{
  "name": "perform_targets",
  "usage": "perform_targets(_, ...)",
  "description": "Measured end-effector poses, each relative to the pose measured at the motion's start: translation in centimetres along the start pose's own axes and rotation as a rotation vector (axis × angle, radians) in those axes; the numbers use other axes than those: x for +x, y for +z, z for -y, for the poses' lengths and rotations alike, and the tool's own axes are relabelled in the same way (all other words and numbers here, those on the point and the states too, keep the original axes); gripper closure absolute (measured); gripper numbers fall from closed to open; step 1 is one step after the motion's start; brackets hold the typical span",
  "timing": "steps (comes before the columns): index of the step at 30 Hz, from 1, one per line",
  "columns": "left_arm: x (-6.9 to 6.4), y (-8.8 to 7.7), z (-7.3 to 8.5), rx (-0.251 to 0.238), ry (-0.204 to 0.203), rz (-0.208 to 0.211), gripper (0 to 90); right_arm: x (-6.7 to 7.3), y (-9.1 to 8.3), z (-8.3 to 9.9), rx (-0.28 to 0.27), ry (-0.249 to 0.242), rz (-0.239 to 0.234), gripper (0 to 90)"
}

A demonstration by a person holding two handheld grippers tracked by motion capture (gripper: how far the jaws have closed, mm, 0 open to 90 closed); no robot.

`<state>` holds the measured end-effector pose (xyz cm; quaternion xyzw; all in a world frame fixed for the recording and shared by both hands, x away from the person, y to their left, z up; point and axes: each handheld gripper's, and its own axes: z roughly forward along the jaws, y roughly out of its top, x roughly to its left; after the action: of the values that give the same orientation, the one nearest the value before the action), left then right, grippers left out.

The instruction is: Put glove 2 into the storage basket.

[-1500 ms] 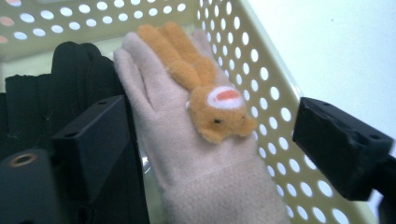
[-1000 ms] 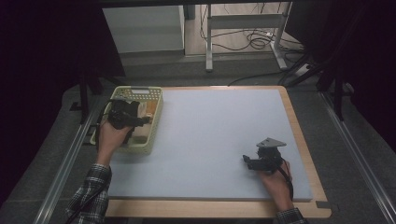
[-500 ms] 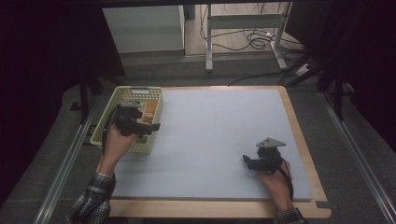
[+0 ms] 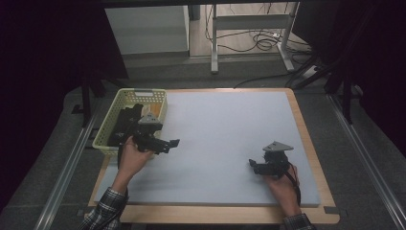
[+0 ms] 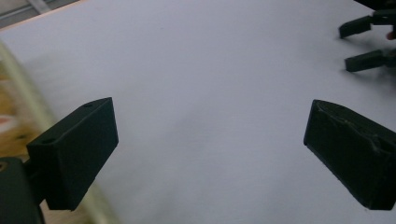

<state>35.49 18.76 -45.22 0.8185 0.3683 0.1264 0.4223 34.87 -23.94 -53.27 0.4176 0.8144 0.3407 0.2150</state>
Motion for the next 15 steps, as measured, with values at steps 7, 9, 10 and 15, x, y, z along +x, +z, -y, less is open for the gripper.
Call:
perform_targets(7, -2.8, 1.6, 1.3, -0.002, 0.054, 0.04, 3.0, 0.0, 0.0, 0.0, -0.001, 0.0, 0.0, 19.2)
perform_targets(9, -3.1, 1.9, 1.5, 0.0, 0.061, 0.039, 2.8, 0.0, 0.0, 0.0, -0.001, 0.0, 0.001, 19.2)
perform_targets(10, -3.5, 2.4, 2.0, 0.009, 0.073, 0.04, 2.7, 0.0, 0.0, 0.0, -0.001, 0.0, 0.001, 19.2)
perform_targets(15, -4.1, 3.5, 3.1, 0.019, 0.071, 0.05, 2.2, 0.0, 0.0, 0.0, -0.001, 0.0, 0.001, 19.3)
